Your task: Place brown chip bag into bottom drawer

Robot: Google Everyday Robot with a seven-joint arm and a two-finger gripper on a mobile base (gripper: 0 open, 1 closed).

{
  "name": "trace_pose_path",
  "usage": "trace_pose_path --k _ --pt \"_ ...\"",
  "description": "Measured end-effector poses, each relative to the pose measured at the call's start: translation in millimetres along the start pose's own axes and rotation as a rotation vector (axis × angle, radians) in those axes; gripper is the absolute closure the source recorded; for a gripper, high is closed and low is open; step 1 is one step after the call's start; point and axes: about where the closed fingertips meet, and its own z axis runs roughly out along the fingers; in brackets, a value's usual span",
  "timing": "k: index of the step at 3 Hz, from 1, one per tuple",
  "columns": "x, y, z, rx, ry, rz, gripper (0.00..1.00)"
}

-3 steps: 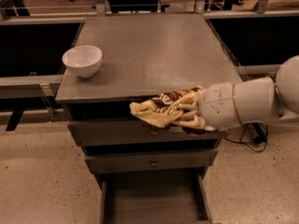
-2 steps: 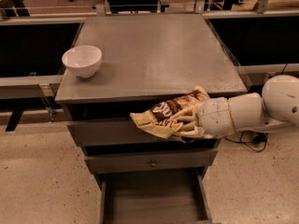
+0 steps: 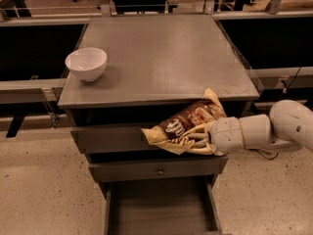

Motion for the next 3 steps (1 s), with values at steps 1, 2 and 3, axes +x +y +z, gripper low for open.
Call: trace_pose_path --k 1,2,3 --pt "1.0 2.3 3.3 -0.017 -0.014 0.021 1.0" --pt "40.9 41.5 21.9 -0.009 -0.089 0.136 1.0" --pt "110.0 129.3 60.2 -0.058 -0.165 0.305 1.0"
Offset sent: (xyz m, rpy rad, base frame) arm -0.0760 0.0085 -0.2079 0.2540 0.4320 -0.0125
